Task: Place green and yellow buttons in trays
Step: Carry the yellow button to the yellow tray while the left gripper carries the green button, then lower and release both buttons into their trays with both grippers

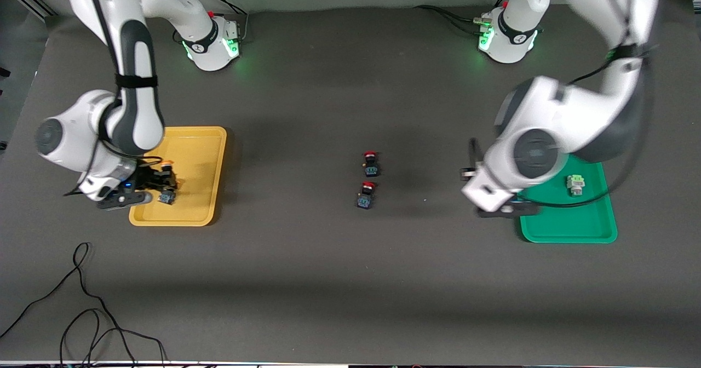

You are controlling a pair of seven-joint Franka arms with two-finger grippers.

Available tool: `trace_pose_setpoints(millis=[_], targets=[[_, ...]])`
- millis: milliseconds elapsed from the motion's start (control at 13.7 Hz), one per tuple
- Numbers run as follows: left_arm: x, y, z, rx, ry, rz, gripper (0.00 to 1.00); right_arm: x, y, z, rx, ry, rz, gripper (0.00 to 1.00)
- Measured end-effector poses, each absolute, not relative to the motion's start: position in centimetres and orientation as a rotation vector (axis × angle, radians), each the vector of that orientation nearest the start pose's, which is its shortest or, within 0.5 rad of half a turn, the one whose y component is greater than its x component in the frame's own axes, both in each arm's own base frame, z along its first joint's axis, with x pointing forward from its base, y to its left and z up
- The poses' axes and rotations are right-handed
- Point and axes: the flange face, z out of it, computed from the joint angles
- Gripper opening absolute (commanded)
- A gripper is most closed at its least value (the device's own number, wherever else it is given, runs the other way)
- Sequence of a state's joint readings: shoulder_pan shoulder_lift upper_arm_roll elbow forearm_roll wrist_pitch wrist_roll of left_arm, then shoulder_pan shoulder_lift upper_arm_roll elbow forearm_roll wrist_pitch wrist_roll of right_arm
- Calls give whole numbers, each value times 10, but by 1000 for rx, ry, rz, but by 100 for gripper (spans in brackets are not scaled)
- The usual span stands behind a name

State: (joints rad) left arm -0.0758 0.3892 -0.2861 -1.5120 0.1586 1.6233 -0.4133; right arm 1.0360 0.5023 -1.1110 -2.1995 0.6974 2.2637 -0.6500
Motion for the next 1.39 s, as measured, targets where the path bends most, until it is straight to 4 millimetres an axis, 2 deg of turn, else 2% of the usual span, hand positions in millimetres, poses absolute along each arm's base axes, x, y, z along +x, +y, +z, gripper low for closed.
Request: trace_pose_setpoints(millis=[146,219,292,365,511,584,658,804,1023,1169,1388], targets=[[621,-142,435,-2971,63,358,0,537,-16,241,-3079,-169,72,29],[627,-116,434,-2972,98,373,0,537,-11,232,-3086,-166,85,52],[632,-85,431,-2980,133,391,0,536,-8,225,-3094,-167,98,92],[635,-54,426,-2992,186,406,0,536,-8,223,-3101,-167,104,100],[640,0,407,-3021,263,377,0,541,-6,226,-3100,-164,87,100],[639,18,391,-3034,276,355,0,545,-3,230,-3096,-162,77,100],[636,29,370,-3044,287,329,0,550,0,236,-3085,-160,74,100],[625,27,324,-3060,313,264,0,562,6,259,-3070,-167,81,100],[597,24,259,-3089,336,140,0,586,19,321,-3063,-184,143,100],[578,27,231,-3103,333,98,0,598,32,372,-3057,-203,175,100],[564,31,206,-3117,319,71,0,605,50,441,-3079,-239,194,100]])
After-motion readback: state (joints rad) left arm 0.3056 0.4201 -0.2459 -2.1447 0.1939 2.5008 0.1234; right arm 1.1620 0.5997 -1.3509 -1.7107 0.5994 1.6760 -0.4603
